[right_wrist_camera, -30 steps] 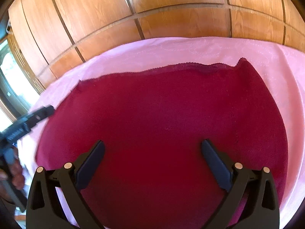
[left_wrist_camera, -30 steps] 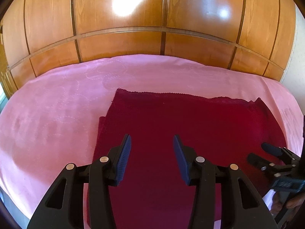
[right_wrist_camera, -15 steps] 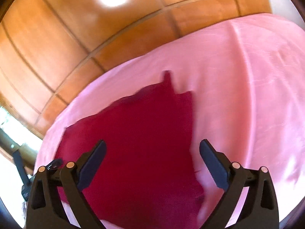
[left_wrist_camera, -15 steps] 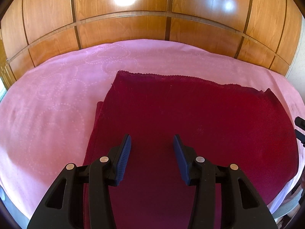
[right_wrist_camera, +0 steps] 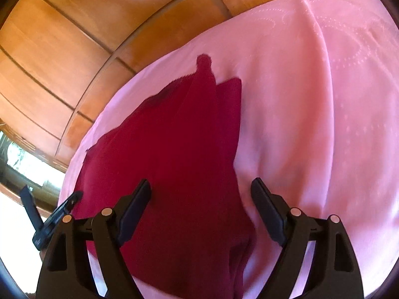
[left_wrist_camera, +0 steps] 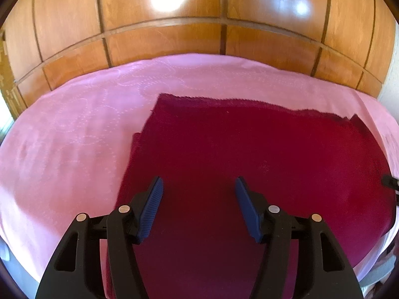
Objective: Fold small clothes
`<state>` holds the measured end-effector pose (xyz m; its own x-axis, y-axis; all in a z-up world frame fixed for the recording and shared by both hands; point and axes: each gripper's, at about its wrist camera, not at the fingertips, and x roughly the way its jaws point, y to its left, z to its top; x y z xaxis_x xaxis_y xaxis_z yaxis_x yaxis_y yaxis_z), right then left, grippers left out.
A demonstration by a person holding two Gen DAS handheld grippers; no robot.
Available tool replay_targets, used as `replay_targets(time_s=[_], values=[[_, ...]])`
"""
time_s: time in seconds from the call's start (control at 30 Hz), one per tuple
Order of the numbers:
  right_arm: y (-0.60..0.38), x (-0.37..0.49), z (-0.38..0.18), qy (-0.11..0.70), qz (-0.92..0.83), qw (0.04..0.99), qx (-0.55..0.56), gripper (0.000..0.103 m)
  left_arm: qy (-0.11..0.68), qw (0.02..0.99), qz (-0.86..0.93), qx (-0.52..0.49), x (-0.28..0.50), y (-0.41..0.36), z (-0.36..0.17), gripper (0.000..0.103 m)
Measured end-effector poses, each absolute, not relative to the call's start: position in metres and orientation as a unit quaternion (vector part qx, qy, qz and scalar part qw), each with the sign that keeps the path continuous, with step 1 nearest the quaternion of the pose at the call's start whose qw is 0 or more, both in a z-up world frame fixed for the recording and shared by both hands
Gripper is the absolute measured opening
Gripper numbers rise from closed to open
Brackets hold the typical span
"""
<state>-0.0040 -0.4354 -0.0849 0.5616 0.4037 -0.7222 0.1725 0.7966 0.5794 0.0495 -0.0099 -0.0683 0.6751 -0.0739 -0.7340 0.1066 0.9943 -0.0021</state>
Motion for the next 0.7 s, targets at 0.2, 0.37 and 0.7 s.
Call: replay_targets(time_s=[0.2,0.37,0.7], values=[[-0.431,-0.011,-0.084,0.474,0.076,0.819,0.314,0.040,0.401,0.914,-0.059,0.032,0.036,-0.010,-0.075,0.059],[-0.422,-0.007,-0.071,0.484,0.073,0.824,0.284,0.032,0.405,0.912,-0.057,0.025,0.035,-0.008,-0.072,0.059],[-0.395,-0.003,-0.026,0.480,0.080,0.839,0.245,0.027,0.393,0.918,-0.059,0.009,0.028,0.002,-0.061,0.063]])
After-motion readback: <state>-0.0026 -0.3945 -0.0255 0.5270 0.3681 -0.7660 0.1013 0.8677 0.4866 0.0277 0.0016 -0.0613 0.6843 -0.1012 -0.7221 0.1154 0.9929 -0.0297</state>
